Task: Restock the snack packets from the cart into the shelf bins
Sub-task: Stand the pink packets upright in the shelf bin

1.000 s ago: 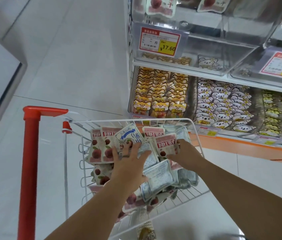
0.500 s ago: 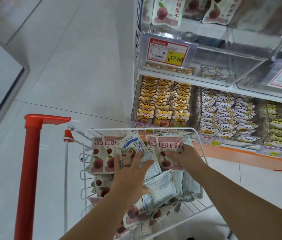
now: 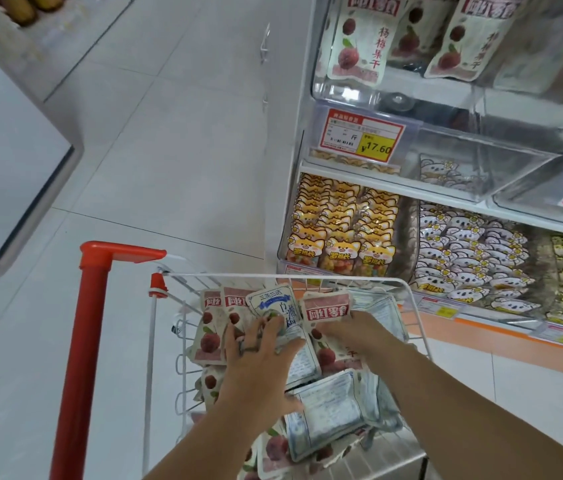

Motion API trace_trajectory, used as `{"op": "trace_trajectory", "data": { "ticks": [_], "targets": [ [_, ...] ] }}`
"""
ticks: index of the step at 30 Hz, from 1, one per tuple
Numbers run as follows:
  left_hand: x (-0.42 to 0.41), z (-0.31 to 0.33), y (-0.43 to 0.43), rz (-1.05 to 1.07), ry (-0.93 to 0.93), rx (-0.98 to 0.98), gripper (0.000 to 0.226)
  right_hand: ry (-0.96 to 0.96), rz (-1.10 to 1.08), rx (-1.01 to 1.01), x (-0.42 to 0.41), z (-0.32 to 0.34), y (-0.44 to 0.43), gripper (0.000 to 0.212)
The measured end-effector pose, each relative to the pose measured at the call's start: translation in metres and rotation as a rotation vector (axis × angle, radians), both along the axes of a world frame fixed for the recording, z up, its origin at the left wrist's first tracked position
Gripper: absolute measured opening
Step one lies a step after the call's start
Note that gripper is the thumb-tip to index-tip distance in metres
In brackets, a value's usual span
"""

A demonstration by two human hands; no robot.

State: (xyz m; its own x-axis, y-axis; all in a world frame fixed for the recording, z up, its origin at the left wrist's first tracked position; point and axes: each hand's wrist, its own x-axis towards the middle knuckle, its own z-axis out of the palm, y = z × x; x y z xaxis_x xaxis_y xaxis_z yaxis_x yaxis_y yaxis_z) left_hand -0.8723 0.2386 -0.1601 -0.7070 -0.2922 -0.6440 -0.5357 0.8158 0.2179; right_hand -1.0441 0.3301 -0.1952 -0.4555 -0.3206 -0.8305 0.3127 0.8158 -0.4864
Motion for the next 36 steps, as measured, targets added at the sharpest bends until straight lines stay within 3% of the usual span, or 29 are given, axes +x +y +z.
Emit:
{"op": "trace_trajectory", "data": {
  "ticks": [6,9,14,17,19,22,24,27,29,32,36],
  "targets": [
    [0.0,-0.002,-0.001,-0.007,-0.019,-0.006,0.094,0.091,0.048,-0.168,0.008,0.006,0.017,0.015],
    [0.0,-0.002,-0.001,0.011,-0.01,-0.01,0.093,0.098,0.115,-0.142,0.005,0.013,0.024,0.014],
    [-0.003,0.005,0.0,0.04,-0.059,-0.004,0.089,0.091,-0.144,-0.213,-0.016,0.047,0.031,0.024],
    [-0.018,0.024,0.0,0.089,0.024,0.01,0.079,0.122,-0.125,-0.304,-0.025,0.075,0.037,0.022],
    [-0.031,0.043,-0.001,0.228,0.151,0.138,0.074,0.137,-0.074,-0.346,-0.027,0.089,0.039,0.029],
    [-0.048,0.084,-0.005,0.569,0.358,0.681,0.041,0.031,-0.091,-0.446,-0.025,0.113,0.037,0.044],
    [-0.053,0.104,-0.007,0.717,0.407,0.921,0.023,-0.007,-0.096,-0.502,-0.022,0.127,0.032,0.04],
    [-0.057,0.116,-0.006,0.865,0.495,0.988,0.049,0.024,-0.131,-0.556,-0.019,0.147,0.019,0.034],
    [-0.06,0.124,-0.006,0.938,0.54,0.968,0.067,0.07,-0.094,-0.587,-0.019,0.159,0.011,0.042],
    [-0.06,0.14,-0.01,0.976,0.644,0.924,0.066,0.04,-0.003,-0.615,-0.024,0.178,0.0,0.06],
    [-0.061,0.165,-0.021,0.954,0.797,0.872,0.067,0.047,0.245,-0.611,-0.045,0.219,-0.009,0.064]
  ]
}}
